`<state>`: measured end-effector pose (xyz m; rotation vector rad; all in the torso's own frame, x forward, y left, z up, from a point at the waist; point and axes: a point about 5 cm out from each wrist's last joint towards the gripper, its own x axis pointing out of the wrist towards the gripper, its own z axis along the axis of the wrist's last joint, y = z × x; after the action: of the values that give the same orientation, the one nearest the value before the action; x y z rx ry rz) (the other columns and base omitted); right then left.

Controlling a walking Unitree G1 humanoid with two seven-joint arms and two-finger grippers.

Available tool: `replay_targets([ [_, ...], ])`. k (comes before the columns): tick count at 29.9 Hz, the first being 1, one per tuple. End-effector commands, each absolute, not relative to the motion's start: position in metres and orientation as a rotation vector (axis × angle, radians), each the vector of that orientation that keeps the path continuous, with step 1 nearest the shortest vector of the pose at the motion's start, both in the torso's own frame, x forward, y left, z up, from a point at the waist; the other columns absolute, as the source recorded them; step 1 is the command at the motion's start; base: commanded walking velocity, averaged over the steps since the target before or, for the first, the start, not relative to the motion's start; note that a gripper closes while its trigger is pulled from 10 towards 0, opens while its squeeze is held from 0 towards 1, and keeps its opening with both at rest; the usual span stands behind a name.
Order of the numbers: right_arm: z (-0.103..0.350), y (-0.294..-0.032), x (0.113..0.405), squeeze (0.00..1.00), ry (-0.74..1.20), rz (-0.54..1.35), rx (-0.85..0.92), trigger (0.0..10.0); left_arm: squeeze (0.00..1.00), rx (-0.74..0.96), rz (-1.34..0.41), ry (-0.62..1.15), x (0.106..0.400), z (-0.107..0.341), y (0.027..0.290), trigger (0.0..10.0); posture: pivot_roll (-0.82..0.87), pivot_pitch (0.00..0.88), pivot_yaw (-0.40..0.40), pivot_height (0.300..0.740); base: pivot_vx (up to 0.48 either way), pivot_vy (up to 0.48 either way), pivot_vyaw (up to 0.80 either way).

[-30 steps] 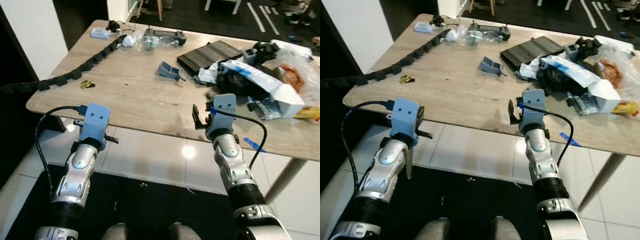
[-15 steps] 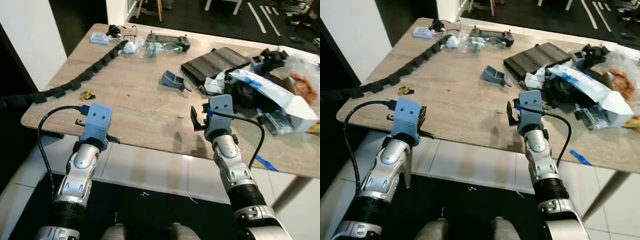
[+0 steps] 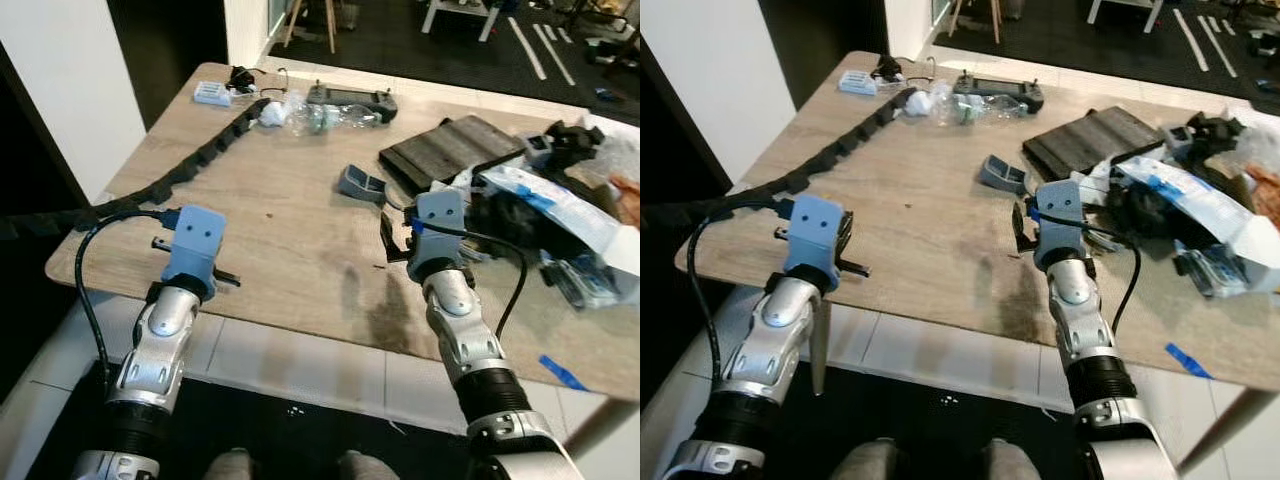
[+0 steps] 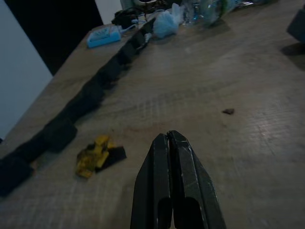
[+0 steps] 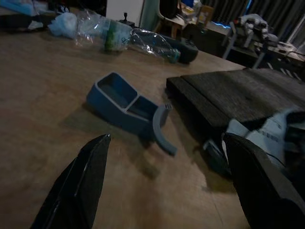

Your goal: Picking trash to rubbish bin

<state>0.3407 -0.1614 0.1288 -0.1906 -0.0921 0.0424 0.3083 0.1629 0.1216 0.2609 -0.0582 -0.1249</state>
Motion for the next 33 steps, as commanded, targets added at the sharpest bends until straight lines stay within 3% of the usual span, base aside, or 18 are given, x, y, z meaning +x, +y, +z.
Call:
replay_targets([
  [1,0.127,-0.168,0.34,0.0,-0.084,0.023,-0.191,10.0,0.0,0.271,-0.136,-0.049,0.307,0.119,0.162,10.0,0.05,0.031,-0.049,0.74,0.304,0.0,0.0],
  [6,0.126,-0.166,0.34,0.0,-0.073,0.042,-0.263,10.0,0.0,0.271,-0.139,-0.051,0.308,0.119,0.161,10.0,0.04,0.029,-0.047,0.74,0.303,0.0,0.16],
  [28,0.124,-0.169,0.339,0.0,-0.075,0.012,-0.213,10.0,0.0,0.248,-0.172,-0.065,0.307,0.121,0.158,10.0,0.05,0.041,-0.047,0.74,0.297,0.0,0.07],
  [33,0.121,-0.169,0.337,0.0,-0.068,0.008,-0.219,10.0,0.0,0.227,-0.225,-0.077,0.305,0.123,0.152,10.0,0.05,0.042,-0.047,0.74,0.0,0.0,0.0],
])
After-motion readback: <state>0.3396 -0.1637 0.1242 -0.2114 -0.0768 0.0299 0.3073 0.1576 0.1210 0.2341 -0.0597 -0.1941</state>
